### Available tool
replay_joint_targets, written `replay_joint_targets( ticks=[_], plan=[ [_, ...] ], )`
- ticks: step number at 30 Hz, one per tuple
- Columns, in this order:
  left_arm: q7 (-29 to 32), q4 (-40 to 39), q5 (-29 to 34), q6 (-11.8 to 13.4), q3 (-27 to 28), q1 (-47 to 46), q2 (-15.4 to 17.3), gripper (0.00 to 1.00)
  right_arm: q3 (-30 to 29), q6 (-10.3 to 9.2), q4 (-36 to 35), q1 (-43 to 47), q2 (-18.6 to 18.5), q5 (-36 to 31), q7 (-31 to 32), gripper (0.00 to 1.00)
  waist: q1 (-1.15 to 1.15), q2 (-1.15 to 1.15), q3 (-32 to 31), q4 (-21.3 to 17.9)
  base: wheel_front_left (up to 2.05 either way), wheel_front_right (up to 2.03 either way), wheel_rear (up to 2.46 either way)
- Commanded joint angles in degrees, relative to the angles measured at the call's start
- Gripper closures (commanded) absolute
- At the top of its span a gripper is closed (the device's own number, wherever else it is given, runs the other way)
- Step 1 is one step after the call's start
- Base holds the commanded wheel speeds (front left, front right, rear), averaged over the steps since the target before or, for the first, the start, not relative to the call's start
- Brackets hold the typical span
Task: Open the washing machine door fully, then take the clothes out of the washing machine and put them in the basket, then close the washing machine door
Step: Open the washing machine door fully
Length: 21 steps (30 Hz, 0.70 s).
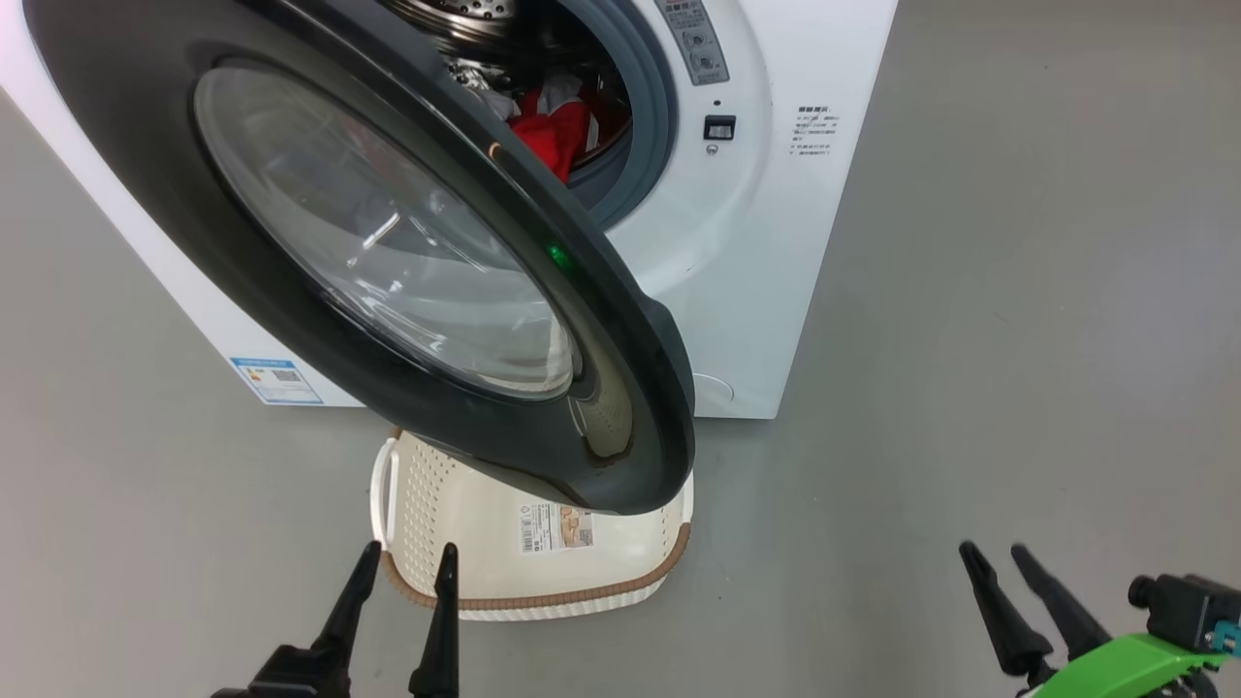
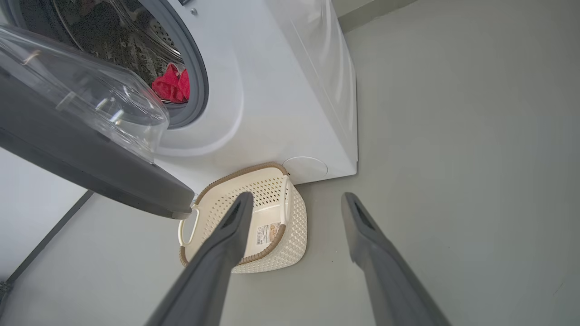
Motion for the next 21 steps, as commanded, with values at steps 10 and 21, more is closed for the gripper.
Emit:
replay_joint_targets(
  ticks=[10, 21],
  plan=[
    [-0.7, -1.3, 0.0, 0.1, 2.2, -0.3, 0.4, 0.0, -13.5, 0.02, -9.7, 4.1, 6.5, -19.1, -0.8, 0.0, 0.0, 0.0, 0.0, 0.0, 0.0, 0.0, 0.0],
    [-0.7, -2.0, 0.1, 0.3, 2.1, -0.3, 0.4, 0.0, -21.3, 0.02, -14.8, 8.2, 12.7, -29.3, -0.8, 0.0, 0.0, 0.0, 0.1, 0.0, 0.0, 0.0, 0.0]
  ],
)
